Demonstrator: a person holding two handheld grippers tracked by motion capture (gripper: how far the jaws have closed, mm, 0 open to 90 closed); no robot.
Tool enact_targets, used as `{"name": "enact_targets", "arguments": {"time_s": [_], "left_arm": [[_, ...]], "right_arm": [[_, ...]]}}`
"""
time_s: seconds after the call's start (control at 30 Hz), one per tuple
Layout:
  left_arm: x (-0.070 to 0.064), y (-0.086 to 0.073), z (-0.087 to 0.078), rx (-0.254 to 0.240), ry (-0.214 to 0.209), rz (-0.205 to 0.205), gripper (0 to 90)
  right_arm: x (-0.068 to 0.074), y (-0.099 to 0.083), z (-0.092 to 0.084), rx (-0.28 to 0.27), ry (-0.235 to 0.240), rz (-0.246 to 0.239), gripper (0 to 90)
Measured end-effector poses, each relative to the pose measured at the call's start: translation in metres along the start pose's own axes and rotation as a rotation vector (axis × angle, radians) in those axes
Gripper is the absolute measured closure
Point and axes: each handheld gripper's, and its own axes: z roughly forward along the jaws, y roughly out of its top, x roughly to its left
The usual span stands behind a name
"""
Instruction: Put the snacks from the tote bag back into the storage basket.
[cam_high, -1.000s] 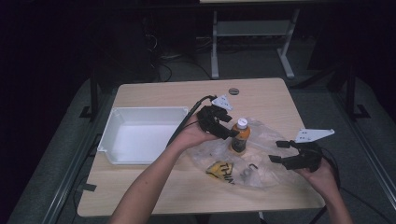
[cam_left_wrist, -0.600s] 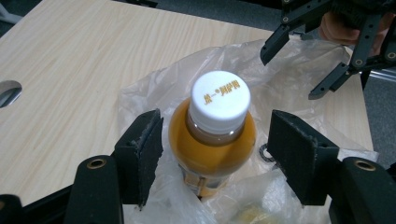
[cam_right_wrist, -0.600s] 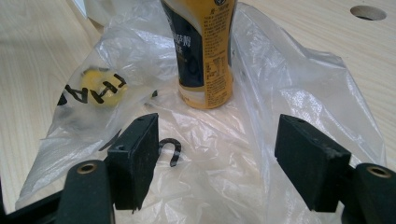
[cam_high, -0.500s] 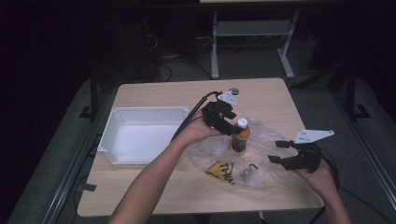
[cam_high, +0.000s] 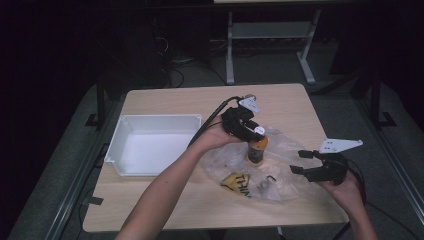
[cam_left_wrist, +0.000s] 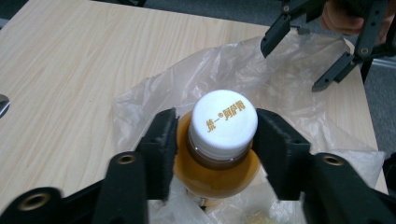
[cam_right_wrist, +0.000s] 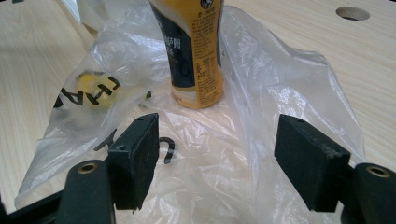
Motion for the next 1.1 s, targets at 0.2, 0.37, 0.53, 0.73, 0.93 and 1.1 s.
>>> {"name": "enact_targets", "arguments": {"time_s": [0.2, 0.37, 0.53, 0.73, 0.93, 1.1], "left_arm": [[0.0002, 0.0018, 0.0012, 0.014, -0.025, 0.026, 57.6], [0.0014, 0.0016, 0.0013, 0.011, -0.031, 0.030, 58.0], [0.0015, 0.0018, 0.0010, 0.016, -0.031, 0.045, 58.3], [0.0015, 0.0037, 0.0011, 0.030, -0.035, 0.049, 58.5], [0.0014, 0.0059, 0.0003, 0.053, -0.043, 0.062, 58.7], [0.0013, 0.0083, 0.0004, 0.071, -0.043, 0.072, 58.7]], "right_arm": [[-0.0003, 0.0008, -0.0001, -0.009, -0.004, 0.007, 30.4], [-0.0010, 0.0001, 0.0003, -0.010, -0.007, 0.013, 30.4], [-0.0026, -0.0002, -0.0001, -0.022, -0.023, 0.015, 30.3], [-0.0032, -0.0017, 0.0022, -0.007, -0.030, 0.020, 30.5], [-0.0054, -0.0017, 0.0042, -0.002, -0.029, 0.027, 30.5], [-0.0076, -0.0005, 0.0048, -0.003, -0.032, 0.029, 30.4]]}}
